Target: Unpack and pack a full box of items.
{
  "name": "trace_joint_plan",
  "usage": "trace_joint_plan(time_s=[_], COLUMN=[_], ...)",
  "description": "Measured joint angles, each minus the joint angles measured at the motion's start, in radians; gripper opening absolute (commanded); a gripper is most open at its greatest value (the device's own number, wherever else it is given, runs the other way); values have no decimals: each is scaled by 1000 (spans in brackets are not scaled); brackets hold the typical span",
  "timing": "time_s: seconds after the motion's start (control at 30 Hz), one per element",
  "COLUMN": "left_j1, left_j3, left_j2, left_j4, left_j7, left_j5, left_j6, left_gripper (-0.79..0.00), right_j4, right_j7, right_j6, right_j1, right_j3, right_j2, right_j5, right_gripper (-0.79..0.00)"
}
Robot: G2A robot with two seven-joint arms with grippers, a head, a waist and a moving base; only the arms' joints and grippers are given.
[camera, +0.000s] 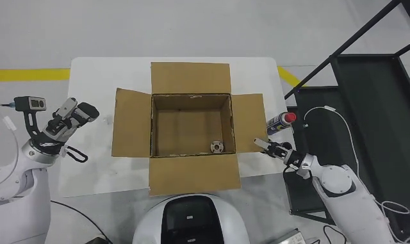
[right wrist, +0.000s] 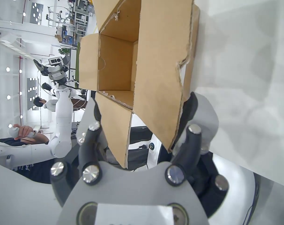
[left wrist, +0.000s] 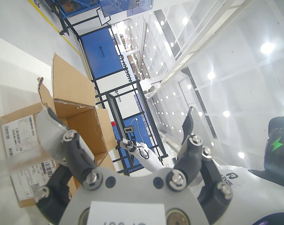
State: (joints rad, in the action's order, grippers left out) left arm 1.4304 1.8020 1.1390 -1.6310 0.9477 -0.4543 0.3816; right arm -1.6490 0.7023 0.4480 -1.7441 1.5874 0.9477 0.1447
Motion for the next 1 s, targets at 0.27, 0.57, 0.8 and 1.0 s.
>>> trace_joint_plan(time_s=[0.27,0.57,0.8,1.0], left_j1=[0,0,0,0], left_j3=[0,0,0,0], left_j2=[0,0,0,0], left_j4=[0,0,0,0], left_j7=[0,0,0,0], left_j5=[0,0,0,0], left_j6=[0,0,0,0], left_gripper=[0,0,0,0], right_j4=[-2,-55,-115,-140], right_j7=[-2,5,36,27], right_j6=[13,38,47,47], right_j1=[6,11,16,35], right_j3=[-1,5,8,-16], right_j2=[4,9,12,18], right_j5=[55,181,242,283], right_gripper=[-785,-785,-785,-785])
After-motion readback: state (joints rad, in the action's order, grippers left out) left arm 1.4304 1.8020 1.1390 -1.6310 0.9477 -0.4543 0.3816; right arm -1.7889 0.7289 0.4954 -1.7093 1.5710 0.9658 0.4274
